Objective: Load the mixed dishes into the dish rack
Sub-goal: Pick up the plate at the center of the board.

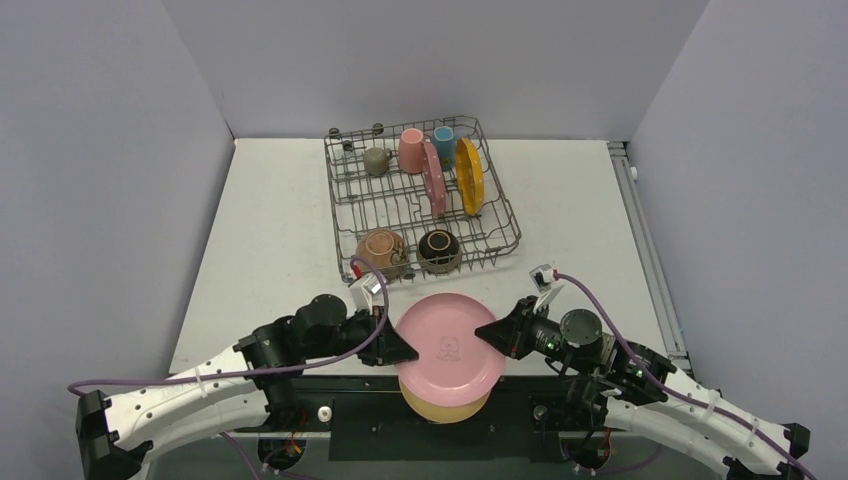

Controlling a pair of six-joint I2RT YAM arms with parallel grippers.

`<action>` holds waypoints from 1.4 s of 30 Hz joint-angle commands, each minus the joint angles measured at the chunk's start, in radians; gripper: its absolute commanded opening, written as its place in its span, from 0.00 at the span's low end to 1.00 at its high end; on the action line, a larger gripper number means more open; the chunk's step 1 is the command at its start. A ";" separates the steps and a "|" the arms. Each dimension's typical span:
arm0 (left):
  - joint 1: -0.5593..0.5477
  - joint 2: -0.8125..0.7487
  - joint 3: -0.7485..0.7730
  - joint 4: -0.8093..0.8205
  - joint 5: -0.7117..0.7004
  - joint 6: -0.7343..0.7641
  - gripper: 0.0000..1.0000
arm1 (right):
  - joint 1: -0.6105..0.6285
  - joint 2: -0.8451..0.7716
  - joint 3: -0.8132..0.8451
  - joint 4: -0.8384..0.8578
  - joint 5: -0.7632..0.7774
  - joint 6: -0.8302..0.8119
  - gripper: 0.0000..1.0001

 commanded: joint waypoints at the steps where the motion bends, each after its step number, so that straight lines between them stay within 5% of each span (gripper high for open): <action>1: 0.027 -0.012 0.036 0.112 0.049 0.012 0.00 | -0.050 -0.012 -0.017 0.076 -0.104 0.005 0.00; 2: 0.033 -0.011 0.038 0.106 0.051 0.017 0.00 | -0.061 -0.011 -0.017 0.077 -0.114 0.002 0.00; 6: 0.081 0.006 0.076 0.045 0.050 0.060 0.30 | -0.082 0.002 0.007 0.070 -0.092 -0.016 0.00; 10: 0.166 0.031 0.172 -0.087 0.007 0.149 0.72 | -0.086 0.042 0.071 0.009 -0.025 -0.063 0.00; 14: 0.255 0.073 0.262 -0.215 -0.059 0.248 0.98 | -0.090 0.079 0.136 -0.041 0.041 -0.113 0.00; 27: 0.562 0.286 0.480 -0.367 -0.276 0.428 0.96 | -0.098 0.143 0.267 -0.134 0.144 -0.223 0.00; 42: 0.663 0.525 0.453 -0.270 -0.301 0.417 0.96 | -0.107 0.123 0.276 -0.184 0.178 -0.263 0.00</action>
